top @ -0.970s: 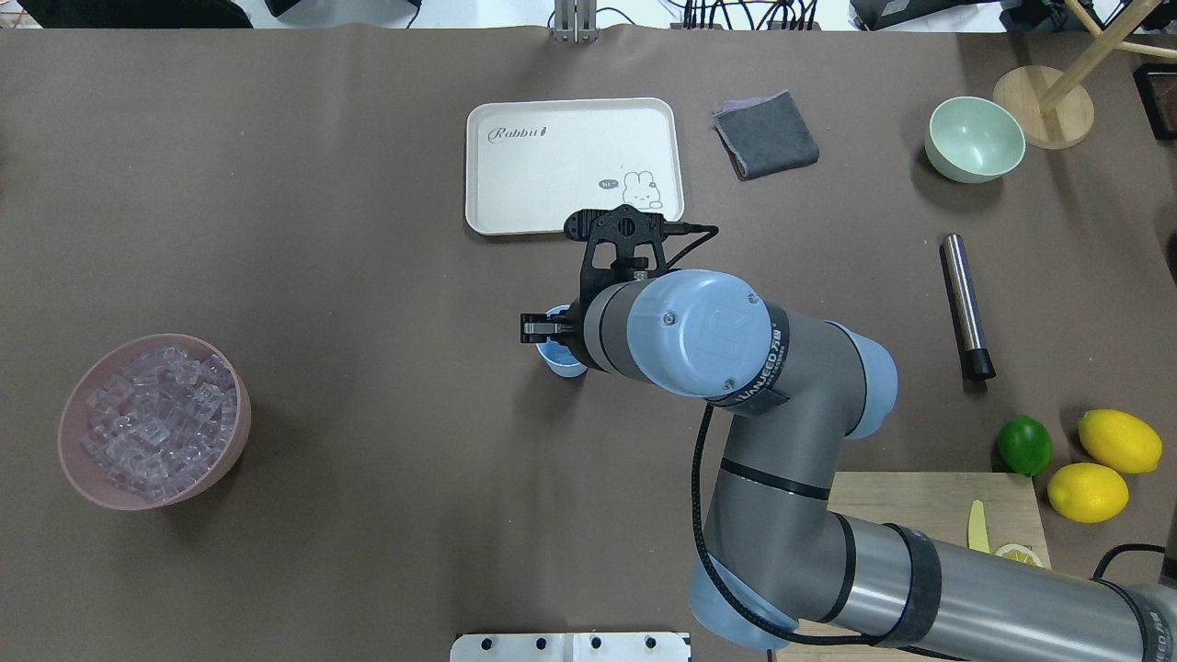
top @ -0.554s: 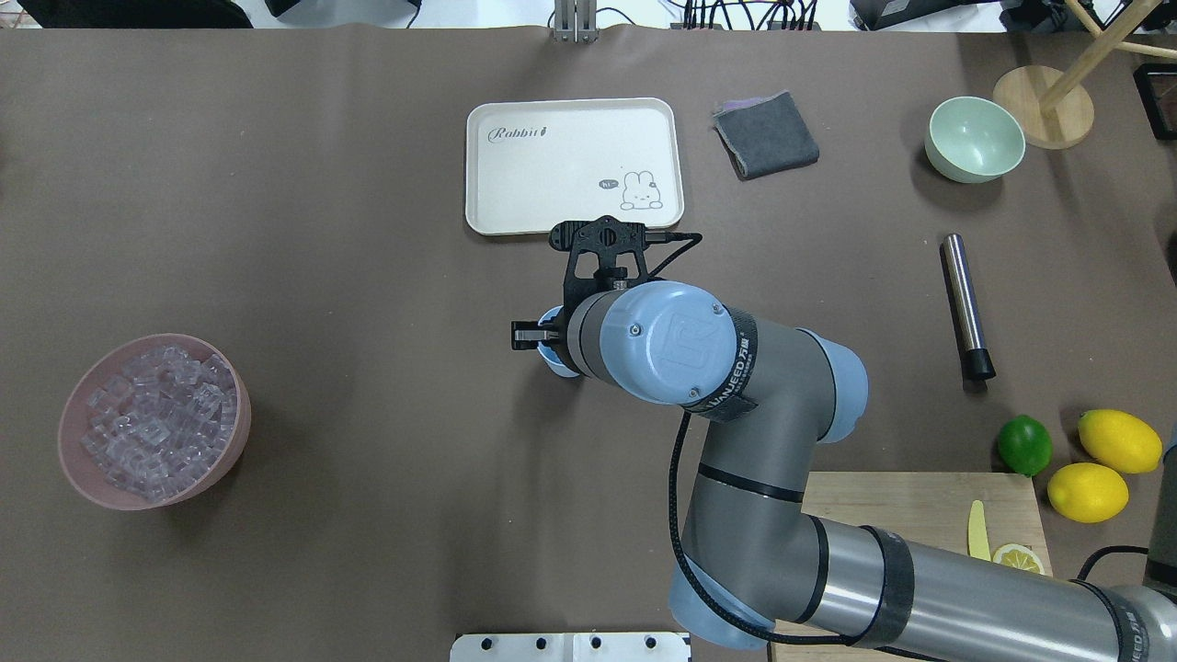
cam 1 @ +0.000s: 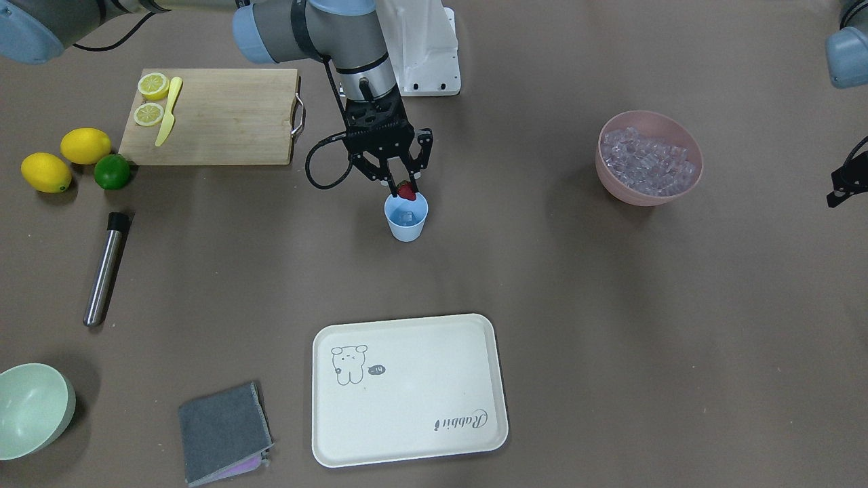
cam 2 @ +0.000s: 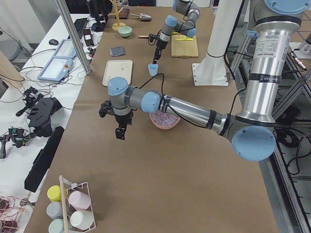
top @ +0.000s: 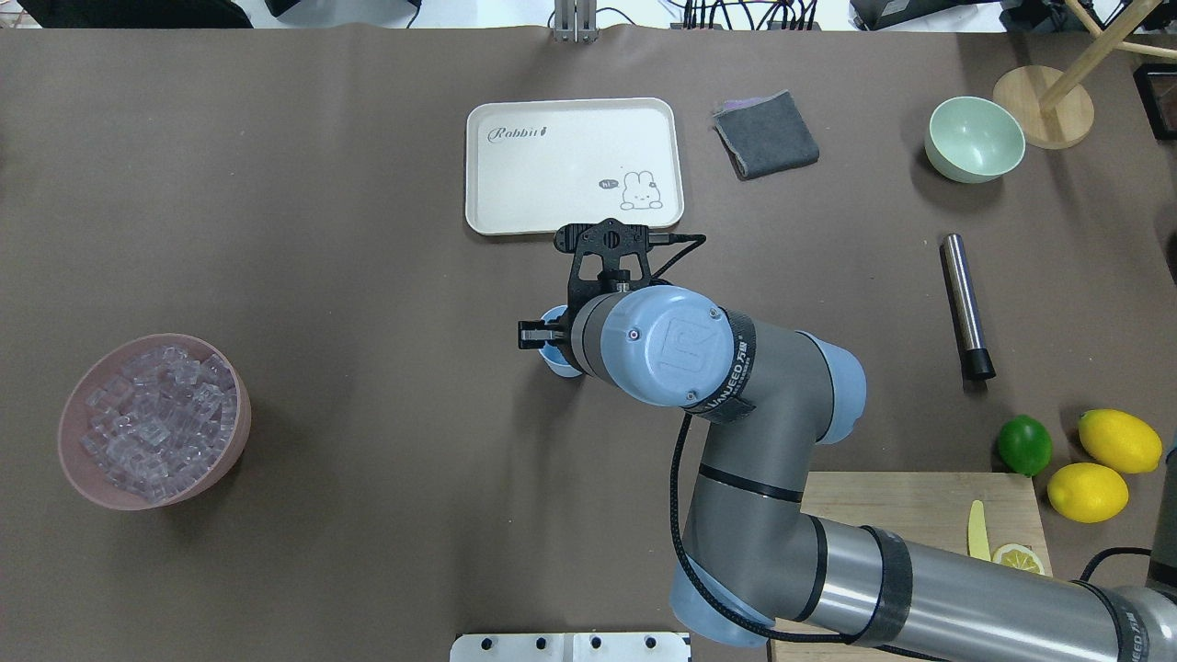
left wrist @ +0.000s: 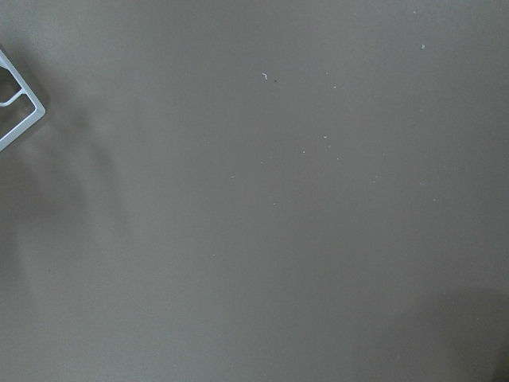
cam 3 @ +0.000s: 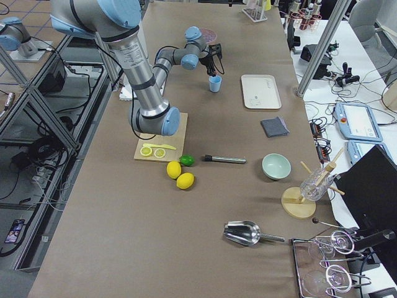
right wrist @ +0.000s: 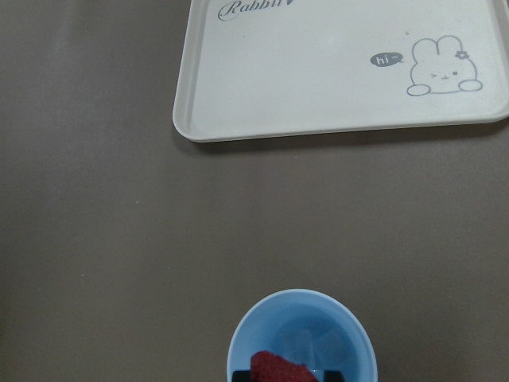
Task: Mash ice and strawberries in cup
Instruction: 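Lower the strawberry into the cup and open the right gripper, then move the right gripper to the metal muddler beside the green bowl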
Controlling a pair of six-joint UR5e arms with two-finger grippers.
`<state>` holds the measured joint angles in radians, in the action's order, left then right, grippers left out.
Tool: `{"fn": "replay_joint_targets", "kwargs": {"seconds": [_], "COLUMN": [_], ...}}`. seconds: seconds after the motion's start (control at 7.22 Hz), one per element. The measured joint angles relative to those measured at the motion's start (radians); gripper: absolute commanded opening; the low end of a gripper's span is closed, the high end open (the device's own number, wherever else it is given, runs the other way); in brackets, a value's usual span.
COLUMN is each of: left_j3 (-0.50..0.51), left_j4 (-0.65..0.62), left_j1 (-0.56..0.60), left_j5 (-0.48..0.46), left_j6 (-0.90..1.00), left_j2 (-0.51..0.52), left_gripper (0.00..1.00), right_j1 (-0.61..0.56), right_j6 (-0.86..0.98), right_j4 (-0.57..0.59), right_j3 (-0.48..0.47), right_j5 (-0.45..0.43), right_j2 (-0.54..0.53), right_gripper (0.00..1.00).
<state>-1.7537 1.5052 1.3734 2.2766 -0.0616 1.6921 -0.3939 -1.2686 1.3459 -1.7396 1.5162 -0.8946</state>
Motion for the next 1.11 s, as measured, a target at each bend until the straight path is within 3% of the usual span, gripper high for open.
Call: {"fn": "replay_joint_targets", "kwargs": {"seconds": [0.14, 0.28, 0.83, 1.11], "left_j3": [0.000, 0.000, 0.000, -0.002], "left_j4": [0.001, 0.001, -0.001, -0.001], "left_j1": [0.000, 0.000, -0.001, -0.002], "left_j5": [-0.001, -0.001, -0.002, -0.002], "left_j6": [0.000, 0.000, 0.000, 0.000], "left_j2": [0.000, 0.000, 0.010, 0.015], "left_gripper": [0.98, 0.98, 0.98, 0.98], "right_j1": [-0.001, -0.001, -0.027, -0.147], "right_j6": [-0.004, -0.006, -0.026, -0.013], "right_j4": [-0.004, -0.008, -0.003, 0.051], "right_j3": [0.009, 0.015, 0.003, -0.103], "right_j5": [-0.010, -0.019, -0.012, 0.140], "right_j2": [0.000, 0.000, -0.004, -0.101], "right_gripper": [0.82, 0.99, 0.99, 0.99]}}
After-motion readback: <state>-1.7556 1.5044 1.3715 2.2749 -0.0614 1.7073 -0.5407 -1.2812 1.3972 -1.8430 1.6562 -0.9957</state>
